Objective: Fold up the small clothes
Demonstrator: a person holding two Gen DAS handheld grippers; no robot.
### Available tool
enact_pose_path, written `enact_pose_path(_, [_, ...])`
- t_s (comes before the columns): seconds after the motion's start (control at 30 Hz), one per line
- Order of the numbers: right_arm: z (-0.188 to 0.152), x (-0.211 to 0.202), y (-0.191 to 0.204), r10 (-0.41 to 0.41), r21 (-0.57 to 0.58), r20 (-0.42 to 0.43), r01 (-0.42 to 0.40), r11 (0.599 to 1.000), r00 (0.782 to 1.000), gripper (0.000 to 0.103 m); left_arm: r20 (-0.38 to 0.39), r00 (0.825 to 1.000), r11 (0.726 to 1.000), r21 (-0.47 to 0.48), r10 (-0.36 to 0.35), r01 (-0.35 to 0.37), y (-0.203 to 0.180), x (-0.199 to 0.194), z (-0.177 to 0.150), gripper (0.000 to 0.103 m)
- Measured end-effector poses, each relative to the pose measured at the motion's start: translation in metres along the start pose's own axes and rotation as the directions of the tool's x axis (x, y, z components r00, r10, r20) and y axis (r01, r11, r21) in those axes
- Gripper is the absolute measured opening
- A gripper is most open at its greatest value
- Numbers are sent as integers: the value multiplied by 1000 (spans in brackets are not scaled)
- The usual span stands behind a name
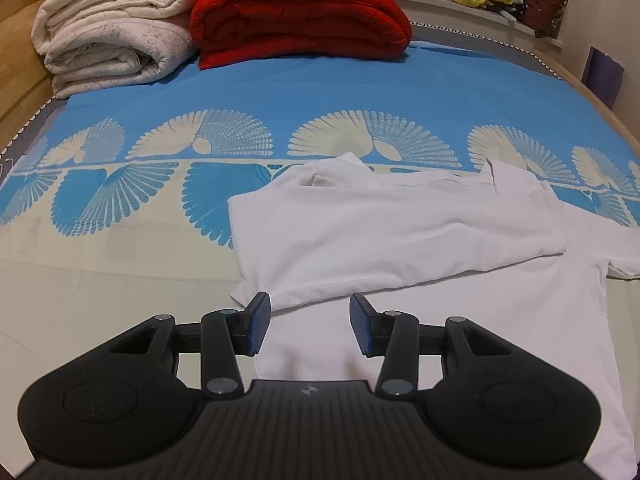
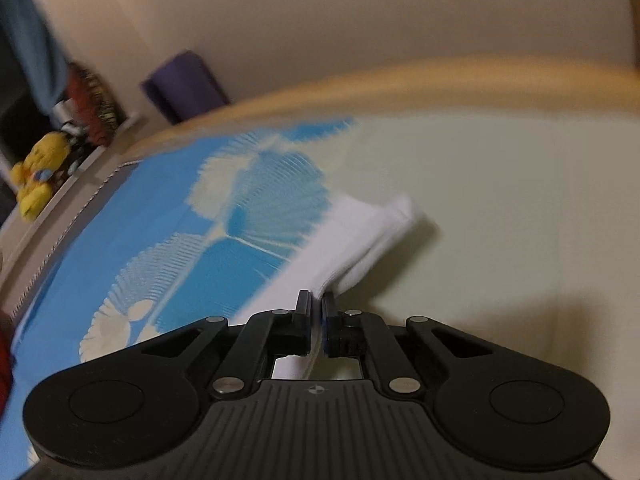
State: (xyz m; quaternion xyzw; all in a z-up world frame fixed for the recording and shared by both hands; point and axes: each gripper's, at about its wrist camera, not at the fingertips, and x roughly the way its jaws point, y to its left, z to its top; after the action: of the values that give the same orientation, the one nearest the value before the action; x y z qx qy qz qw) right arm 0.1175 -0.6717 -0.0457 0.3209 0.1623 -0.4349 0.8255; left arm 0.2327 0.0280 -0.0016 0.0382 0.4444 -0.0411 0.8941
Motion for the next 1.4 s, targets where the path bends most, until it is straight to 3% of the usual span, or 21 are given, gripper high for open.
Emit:
enact_pose_path(0.13, [-5,-22,50,44,-159,71,-32,987,997,4,-5,1000,1000,-9,-11,11,3,-2,-1,49])
enact_pose_path(0.27, [-25,-49,112,146,-337,82,-111,935,986,4,-13,1000,1000,-18,-19,19,8,-3,-2,49])
enact_pose_path(0.4, [-62,-86,181,284,-502,34,-229,834,958,4,-23,999,999,-47,-27,26,17,-5,-3,49])
enact_pose_path(0.5, [-102,-124,234,398,-584,-35,-342,737,917,4,-19,999,997,-73,-33,32,28,-9,-2,49])
enact_pose_path(0.6, [-153,-173,286,533,-657,-122,-471,589,837,4,-20,999,994,-108,-33,31,41,-12,-2,49])
enact_pose_path(0.67, [-196,-211,315,625,-683,-230,-581,442,746,4,-24,999,990,-139,-33,29,53,-13,-1,49])
enact_pose_path(0.73, [-246,-241,337,651,-677,-405,-689,258,642,5,-33,999,984,-176,-32,26,66,-13,-1,49])
enact_pose_path(0.77, [-272,-248,343,616,-645,-515,-743,180,597,8,-39,999,979,-201,-36,27,74,-13,-1,49])
enact_pose_path(0.83, [-323,-252,346,447,-534,-741,-843,59,501,10,-51,998,970,-243,-45,31,85,-12,-2,49])
enact_pose_path(0.93, [-360,-258,333,264,-488,-840,-873,14,474,10,-71,996,954,-296,-60,37,98,-9,-4,49])
enact_pose_path(0.97, [-363,-263,330,222,-493,-849,-870,-4,480,10,-71,995,951,-307,-65,41,101,-8,-4,49])
enact_pose_path(1.0, [-363,-274,329,208,-519,-838,-855,-16,505,10,-71,995,949,-312,-67,41,102,-7,-4,48])
enact_pose_path(1.03, [-352,-279,329,202,-560,-813,-828,-14,547,12,-72,995,948,-315,-67,42,102,-6,-4,48])
enact_pose_path(1.1, [-322,-283,329,203,-630,-756,-776,33,622,18,-62,996,946,-321,-69,46,101,-3,-6,48])
enact_pose_path(1.13, [-301,-285,327,216,-664,-716,-743,88,665,21,-68,995,946,-322,-66,41,99,1,-6,48])
enact_pose_path(1.2, [-262,-283,318,244,-675,-665,-708,209,706,41,-58,996,941,-334,-73,50,96,7,-9,47])
enact_pose_path(1.27, [-227,-272,300,280,-652,-627,-687,322,727,46,-53,996,943,-329,-77,56,91,15,-10,40])
enact_pose_path(1.3, [-204,-258,278,297,-641,-572,-643,419,764,46,-45,995,941,-331,-85,66,89,18,-10,33])
enact_pose_path(1.4, [-185,-220,238,241,-626,-491,-531,571,837,46,14,996,950,-300,-88,89,78,31,-12,28])
